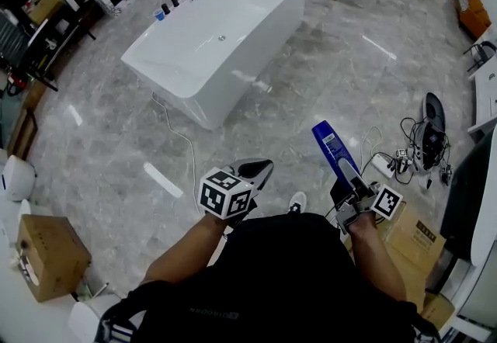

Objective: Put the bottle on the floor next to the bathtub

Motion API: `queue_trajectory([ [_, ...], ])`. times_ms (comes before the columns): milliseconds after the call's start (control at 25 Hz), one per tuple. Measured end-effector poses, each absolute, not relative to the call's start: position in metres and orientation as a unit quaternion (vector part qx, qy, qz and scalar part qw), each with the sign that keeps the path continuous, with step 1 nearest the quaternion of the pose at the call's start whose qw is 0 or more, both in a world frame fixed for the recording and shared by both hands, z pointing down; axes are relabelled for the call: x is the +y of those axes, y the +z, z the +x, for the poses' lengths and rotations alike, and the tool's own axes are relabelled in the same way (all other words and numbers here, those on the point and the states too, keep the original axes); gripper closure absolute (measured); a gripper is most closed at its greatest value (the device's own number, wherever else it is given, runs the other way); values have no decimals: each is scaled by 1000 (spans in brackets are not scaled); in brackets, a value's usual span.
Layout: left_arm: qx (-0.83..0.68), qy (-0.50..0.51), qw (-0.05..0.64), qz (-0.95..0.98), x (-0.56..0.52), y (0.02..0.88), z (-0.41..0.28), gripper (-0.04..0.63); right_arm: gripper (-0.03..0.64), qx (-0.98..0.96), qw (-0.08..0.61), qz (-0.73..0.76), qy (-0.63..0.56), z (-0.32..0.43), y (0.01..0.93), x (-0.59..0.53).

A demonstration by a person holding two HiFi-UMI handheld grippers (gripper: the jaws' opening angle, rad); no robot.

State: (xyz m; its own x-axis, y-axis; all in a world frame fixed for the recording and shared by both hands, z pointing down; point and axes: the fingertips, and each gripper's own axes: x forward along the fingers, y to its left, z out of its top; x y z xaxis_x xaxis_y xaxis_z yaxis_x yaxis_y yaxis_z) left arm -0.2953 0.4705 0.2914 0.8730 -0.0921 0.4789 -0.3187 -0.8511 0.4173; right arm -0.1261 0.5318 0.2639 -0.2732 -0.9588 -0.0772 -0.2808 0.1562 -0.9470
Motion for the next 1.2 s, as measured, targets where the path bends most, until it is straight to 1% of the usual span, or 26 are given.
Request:
queue_trajectory([
  [240,-130,236,249,930,448,294,-230,578,445,657,379,-470,-452,-52,271,513],
  [440,-147,245,245,926,433,302,-196,578,445,666,361,-469,-454,-11,279,507],
  [600,-146,254,245,924,429,304,-170,578,445,650,374,-478,-458,22,288,507],
  [920,-138,255,248,924,399,304,-135,578,445,638,379,-484,-463,52,293,487],
  [1200,-132,253,258,923,345,315,-104,578,445,627,362,-500,-475,78,305,448],
])
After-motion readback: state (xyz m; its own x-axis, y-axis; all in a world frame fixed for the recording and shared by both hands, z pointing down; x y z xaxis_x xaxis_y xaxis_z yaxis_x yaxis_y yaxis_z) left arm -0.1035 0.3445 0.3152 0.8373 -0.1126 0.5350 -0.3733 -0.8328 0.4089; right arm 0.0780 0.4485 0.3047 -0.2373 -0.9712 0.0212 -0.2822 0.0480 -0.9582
